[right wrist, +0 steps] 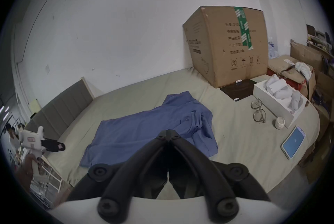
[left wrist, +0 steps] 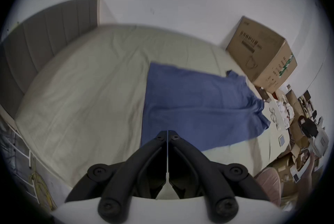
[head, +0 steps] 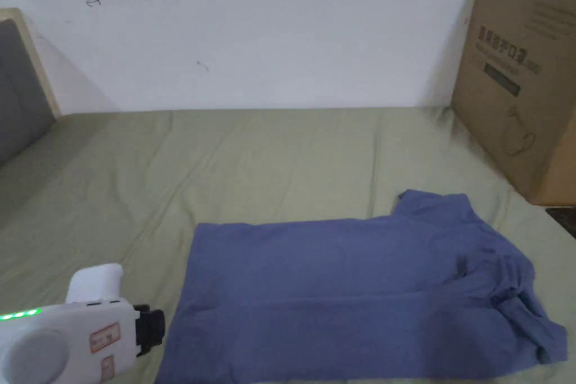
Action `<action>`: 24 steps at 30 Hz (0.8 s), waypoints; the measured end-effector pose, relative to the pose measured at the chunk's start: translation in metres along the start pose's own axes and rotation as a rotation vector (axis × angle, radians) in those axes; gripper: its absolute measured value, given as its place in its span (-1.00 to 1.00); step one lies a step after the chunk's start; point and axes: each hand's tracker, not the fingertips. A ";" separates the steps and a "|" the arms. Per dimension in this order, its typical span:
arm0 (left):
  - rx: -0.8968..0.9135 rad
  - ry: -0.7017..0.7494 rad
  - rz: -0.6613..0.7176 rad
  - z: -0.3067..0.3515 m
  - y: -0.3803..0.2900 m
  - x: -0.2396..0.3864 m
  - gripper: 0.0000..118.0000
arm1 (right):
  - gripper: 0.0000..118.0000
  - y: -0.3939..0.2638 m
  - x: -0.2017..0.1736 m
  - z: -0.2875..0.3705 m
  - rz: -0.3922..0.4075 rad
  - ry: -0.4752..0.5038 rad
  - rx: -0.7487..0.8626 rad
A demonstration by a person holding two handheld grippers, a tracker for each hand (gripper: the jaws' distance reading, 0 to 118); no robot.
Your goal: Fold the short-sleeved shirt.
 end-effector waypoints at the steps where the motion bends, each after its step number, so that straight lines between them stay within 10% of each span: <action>1: -0.002 -0.021 0.014 -0.014 0.001 -0.008 -0.99 | -1.00 0.001 -0.003 0.000 0.012 0.011 -0.003; 3: -0.020 -0.009 0.023 -0.037 -0.003 -0.020 -0.37 | -1.00 0.003 -0.011 -0.007 0.021 0.026 -0.023; 5: -0.060 0.080 0.003 -0.061 -0.010 -0.022 0.78 | -1.00 0.004 -0.016 -0.009 0.014 0.043 -0.036; 13: -0.203 0.196 0.016 -0.154 -0.041 -0.034 1.00 | -1.00 0.005 -0.024 -0.037 0.029 0.069 -0.118; 19: -0.151 0.265 -0.078 -0.147 -0.044 -0.006 0.74 | -1.00 0.001 -0.025 -0.056 0.006 0.056 -0.157; 22: -0.055 0.249 -0.163 -0.119 -0.047 0.008 -0.57 | -1.00 -0.005 -0.022 -0.061 -0.034 0.058 -0.167; 24: -0.029 0.166 -0.112 -0.107 -0.048 0.009 -0.90 | -1.00 -0.007 -0.016 -0.063 -0.069 0.057 -0.164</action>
